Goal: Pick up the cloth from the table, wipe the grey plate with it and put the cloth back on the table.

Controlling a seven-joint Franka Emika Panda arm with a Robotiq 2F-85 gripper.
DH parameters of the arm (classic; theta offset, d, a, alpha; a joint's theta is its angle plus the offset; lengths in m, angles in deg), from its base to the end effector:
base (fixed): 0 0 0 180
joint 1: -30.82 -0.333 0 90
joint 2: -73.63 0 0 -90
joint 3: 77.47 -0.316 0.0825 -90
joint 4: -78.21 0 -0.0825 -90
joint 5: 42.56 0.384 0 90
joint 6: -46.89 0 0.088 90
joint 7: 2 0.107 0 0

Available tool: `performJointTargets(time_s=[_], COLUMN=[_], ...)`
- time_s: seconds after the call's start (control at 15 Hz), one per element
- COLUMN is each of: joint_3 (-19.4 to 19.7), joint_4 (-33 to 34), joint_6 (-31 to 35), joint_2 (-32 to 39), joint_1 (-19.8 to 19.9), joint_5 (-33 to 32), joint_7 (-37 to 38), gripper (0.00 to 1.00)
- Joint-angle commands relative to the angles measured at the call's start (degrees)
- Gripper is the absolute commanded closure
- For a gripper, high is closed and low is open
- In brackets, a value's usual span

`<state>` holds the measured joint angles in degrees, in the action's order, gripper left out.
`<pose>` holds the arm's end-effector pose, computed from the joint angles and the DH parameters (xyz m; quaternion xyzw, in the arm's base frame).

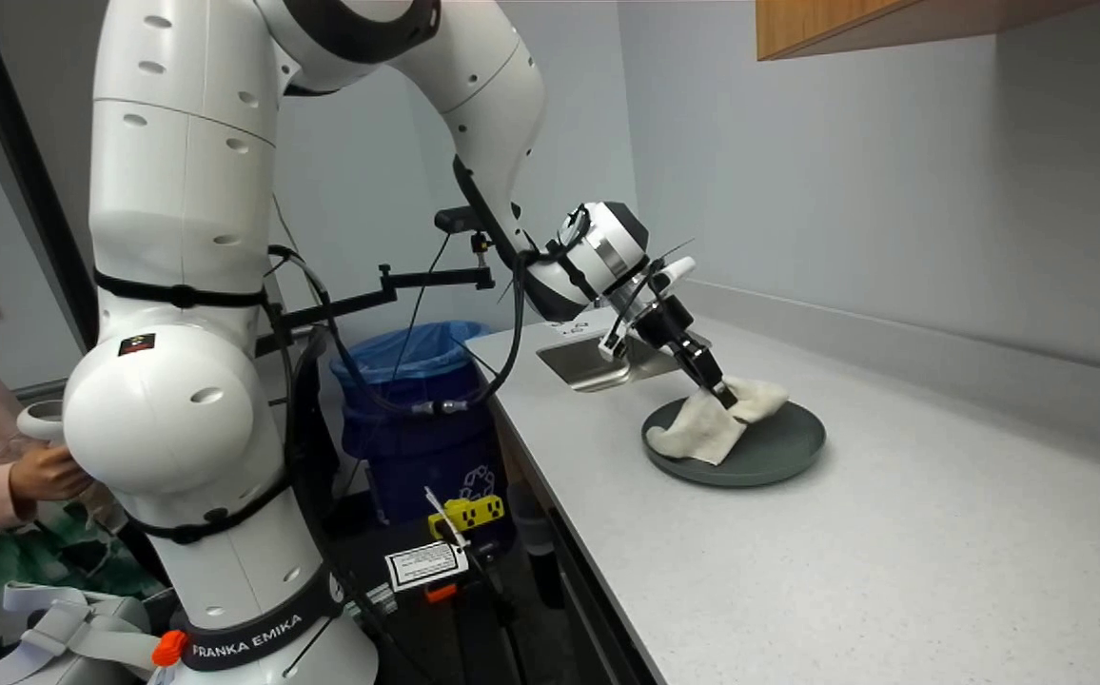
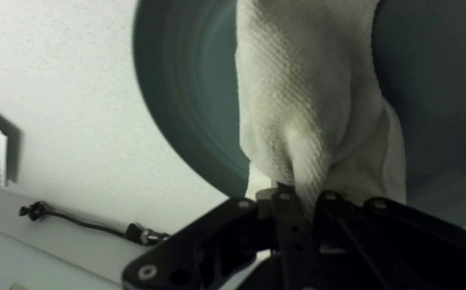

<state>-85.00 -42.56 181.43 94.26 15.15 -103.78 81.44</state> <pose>0.5321 0.2137 0.2401 0.9394 -0.1113 0.2321 0.2263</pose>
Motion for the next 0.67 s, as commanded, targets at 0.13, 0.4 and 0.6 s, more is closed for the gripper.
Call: performJointTargets(time_s=[0.13,0.4,0.6], joint_3=[-1.24,-1.98,-4.28], joint_4=[0.93,-0.04,-2.24], joint_6=[17.75,25.81,24.56], joint_2=[-0.37,0.59,1.19], joint_1=[2.74,4.94,7.55], joint_5=[7.09,12.68,19.52], joint_7=[-4.04,-8.07,-13.81], gripper=[0.98,0.98,0.98])
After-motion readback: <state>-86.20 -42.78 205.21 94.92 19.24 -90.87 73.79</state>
